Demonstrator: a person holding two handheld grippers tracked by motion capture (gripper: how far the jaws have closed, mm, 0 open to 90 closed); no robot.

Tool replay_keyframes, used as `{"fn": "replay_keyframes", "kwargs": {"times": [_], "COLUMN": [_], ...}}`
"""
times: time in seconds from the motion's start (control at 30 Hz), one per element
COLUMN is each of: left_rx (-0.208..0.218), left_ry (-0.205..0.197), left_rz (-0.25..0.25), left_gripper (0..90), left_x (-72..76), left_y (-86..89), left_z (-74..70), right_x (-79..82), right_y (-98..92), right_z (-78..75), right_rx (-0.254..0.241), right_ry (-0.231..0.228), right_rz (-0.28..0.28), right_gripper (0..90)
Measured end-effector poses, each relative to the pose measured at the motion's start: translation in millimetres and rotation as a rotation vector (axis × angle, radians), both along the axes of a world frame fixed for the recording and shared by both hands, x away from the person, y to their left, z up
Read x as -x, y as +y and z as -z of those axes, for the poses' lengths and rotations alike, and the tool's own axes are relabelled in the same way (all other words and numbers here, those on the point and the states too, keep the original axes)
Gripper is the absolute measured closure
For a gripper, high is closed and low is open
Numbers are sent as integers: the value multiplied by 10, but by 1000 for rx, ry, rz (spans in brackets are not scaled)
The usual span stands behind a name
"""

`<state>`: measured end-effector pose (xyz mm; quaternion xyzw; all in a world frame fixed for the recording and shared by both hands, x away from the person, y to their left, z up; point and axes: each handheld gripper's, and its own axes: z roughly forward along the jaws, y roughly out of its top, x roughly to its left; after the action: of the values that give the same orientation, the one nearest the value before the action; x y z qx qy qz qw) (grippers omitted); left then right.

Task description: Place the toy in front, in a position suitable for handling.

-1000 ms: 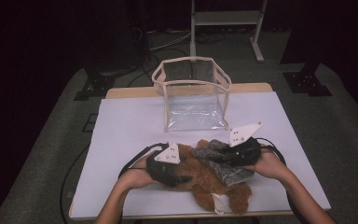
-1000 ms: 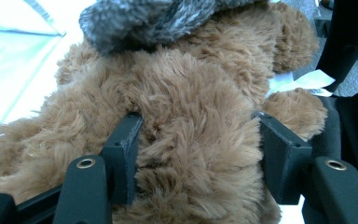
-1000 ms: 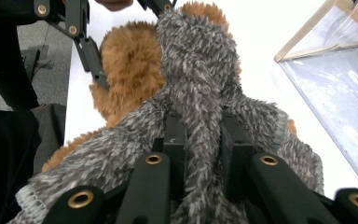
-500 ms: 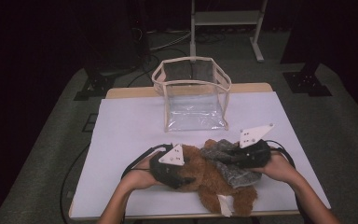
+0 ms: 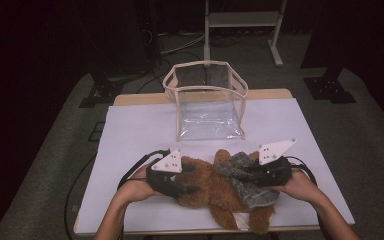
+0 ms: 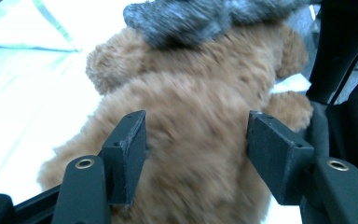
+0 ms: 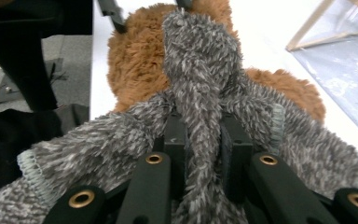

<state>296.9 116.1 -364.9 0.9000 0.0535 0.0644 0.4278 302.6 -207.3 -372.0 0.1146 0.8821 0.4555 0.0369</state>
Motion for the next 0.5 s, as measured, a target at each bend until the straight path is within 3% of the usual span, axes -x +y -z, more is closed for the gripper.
{"fn": "replay_keyframes", "kwargs": {"times": [0.17, 0.37, 0.5], "left_rx": [-45, -69, -65], "left_ry": [18, 13, 7], "left_rz": [26, 40, 38], "left_gripper": [398, 400, 399], "left_x": [22, 64, 74], "left_y": [-75, -93, -77], "left_z": [83, 98, 110], "right_x": [5, -91, -146], "right_y": [44, 279, 184], "right_z": [-64, -96, -79], "right_rx": [26, 31, 31], "right_ry": [-38, -59, -50], "right_rz": [-6, -24, 3], "right_gripper": [754, 754, 754]}}
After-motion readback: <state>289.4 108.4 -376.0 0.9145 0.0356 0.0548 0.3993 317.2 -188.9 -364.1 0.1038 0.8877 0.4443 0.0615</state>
